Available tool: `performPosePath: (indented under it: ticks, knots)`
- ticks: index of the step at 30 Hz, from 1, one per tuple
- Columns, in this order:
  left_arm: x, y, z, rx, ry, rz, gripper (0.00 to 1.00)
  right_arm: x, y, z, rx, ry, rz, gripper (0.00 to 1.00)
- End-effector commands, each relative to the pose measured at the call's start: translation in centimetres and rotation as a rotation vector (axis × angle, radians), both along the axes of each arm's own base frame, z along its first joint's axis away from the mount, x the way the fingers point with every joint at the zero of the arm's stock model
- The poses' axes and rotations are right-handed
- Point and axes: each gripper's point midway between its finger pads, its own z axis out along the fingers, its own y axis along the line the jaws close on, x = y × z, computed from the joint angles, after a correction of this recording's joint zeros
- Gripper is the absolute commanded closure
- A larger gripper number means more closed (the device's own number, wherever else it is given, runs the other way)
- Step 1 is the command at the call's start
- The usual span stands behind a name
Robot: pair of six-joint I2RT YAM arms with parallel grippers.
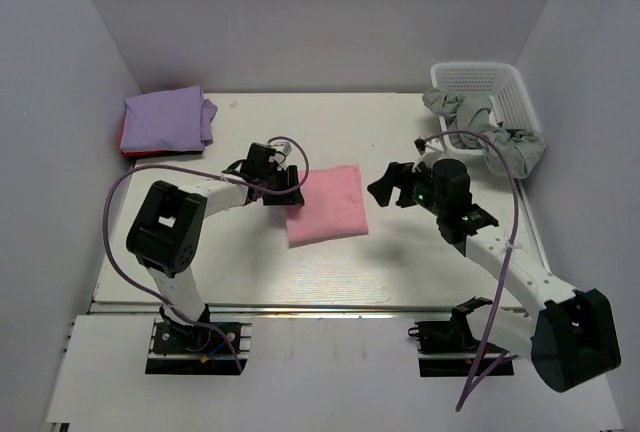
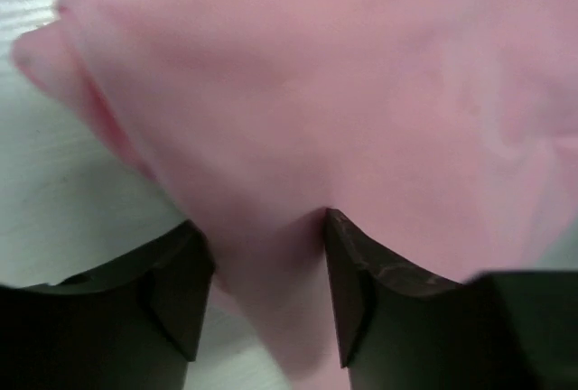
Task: Fold and stack the t-shirts
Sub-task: Put the neatly folded tshirt into the corner of the board with the left arm
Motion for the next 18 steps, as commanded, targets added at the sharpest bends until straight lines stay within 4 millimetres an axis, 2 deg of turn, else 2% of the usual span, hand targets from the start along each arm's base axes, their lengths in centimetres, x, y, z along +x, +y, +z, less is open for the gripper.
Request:
performPosePath:
  ticks: [1,2,4,5,7,8,9,10,11,13,14,17,18]
  knots:
    - [-2.9,1.8,-4.2,0.179,0.136,0.021,0.41,1.4,-4.6,0.2,-0.082,-0.03,-0.259,0.1]
    - [-3.0,2.4,-4.8,0.213,0.146,0.037,0.45,1.4,-4.8,0.2,-0.086,-0.031,-0.276,0.1]
    - [-3.2,2.1,-5.6,0.243,0.149,0.027,0.49,1.5,-5.6,0.3,-0.102,-0.039,-0.311,0.1]
    - [-3.0,2.3,-5.8,0.259,0.155,0.047,0.6,1.5,-5.7,0.3,-0.101,-0.038,-0.317,0.1]
    - [-3.2,1.8,-6.6,0.283,0.175,0.032,0.66,1.5,-6.0,0.2,-0.11,-0.035,-0.327,0.1]
    - [-2.4,1.9,-6.4,0.299,0.162,0.045,0.74,1.5,-6.2,0.1,-0.116,-0.033,-0.335,0.1]
    - [-2.4,2.1,-6.7,0.314,0.172,0.048,0.78,1.5,-6.2,0.1,-0.118,-0.032,-0.336,0.1]
    - [-2.2,1.7,-6.7,0.321,0.163,0.043,0.86,1.5,-6.4,0.0,-0.124,-0.028,-0.346,0.1]
    - [-1.6,1.8,-6.6,0.335,0.156,0.053,1.0,1.6,-6.6,-0.1,-0.132,-0.03,-0.358,0.1]
    - [-1.0,1.7,-6.1,0.346,0.134,0.039,1.0,1.7,-6.8,-0.1,-0.14,-0.034,-0.363,0.1]
    - [-0.2,1.5,-5.4,0.35,0.112,0.034,1.0,1.8,-6.9,-0.3,-0.142,-0.028,-0.368,0.1]
    - [2.6,1.1,-1.0,0.346,-0.037,0.017,1.0,1.9,-6.7,-0.4,-0.14,-0.031,-0.356,0.1]
    - [3.8,0.8,1.4,0.342,-0.139,-0.03,1.0,2.0,-6.7,-0.4,-0.146,-0.036,-0.351,0.1]
